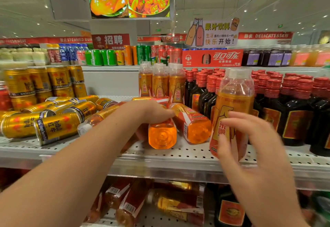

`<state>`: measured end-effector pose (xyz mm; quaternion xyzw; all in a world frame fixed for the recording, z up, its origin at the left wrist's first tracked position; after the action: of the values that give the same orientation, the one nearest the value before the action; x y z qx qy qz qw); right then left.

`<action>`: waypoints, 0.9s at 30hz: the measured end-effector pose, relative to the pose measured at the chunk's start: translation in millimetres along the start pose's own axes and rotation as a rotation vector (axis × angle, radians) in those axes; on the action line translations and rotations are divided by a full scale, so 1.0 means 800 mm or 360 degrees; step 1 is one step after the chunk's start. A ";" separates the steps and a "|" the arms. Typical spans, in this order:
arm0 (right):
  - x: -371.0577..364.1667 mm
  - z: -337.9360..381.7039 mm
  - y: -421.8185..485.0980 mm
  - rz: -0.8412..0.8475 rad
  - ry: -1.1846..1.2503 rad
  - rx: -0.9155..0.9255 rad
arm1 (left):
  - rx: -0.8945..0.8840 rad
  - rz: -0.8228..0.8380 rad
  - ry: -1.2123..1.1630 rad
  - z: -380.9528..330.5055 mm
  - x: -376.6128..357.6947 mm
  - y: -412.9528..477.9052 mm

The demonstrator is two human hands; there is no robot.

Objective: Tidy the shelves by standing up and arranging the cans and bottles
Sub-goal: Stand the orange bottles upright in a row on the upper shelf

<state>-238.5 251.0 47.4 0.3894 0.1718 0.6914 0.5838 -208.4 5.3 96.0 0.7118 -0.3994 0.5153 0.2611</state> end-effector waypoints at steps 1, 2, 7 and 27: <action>-0.010 0.015 -0.007 0.0035 -0.0083 0.0148 | 0.0031 0.0072 -0.0088 0.002 -0.002 0.002; -0.023 0.027 -0.007 0.0148 -0.0104 0.0194 | 0.0033 0.0098 -0.0160 0.003 -0.004 0.004; -0.094 0.033 0.038 0.0454 -0.0406 0.0057 | -0.0111 -0.0153 -0.0209 0.012 -0.010 0.008; -0.150 0.049 0.065 0.0557 0.0183 -0.0233 | -0.0937 -0.1089 -0.0558 0.046 -0.023 -0.067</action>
<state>-242.3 116.4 68.0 0.3297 0.0839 0.8142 0.4705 -147.0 10.9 68.4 0.7743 -0.3092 0.1374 0.5347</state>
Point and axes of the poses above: each hand's wrist, its own y-axis towards the middle knuckle, its own x-axis out of the back of the hand, z = x × y, the point moved 4 cm from there along y, towards the middle knuckle, and after that the axes turned 14 degrees about -x, right-handed, at the moved point
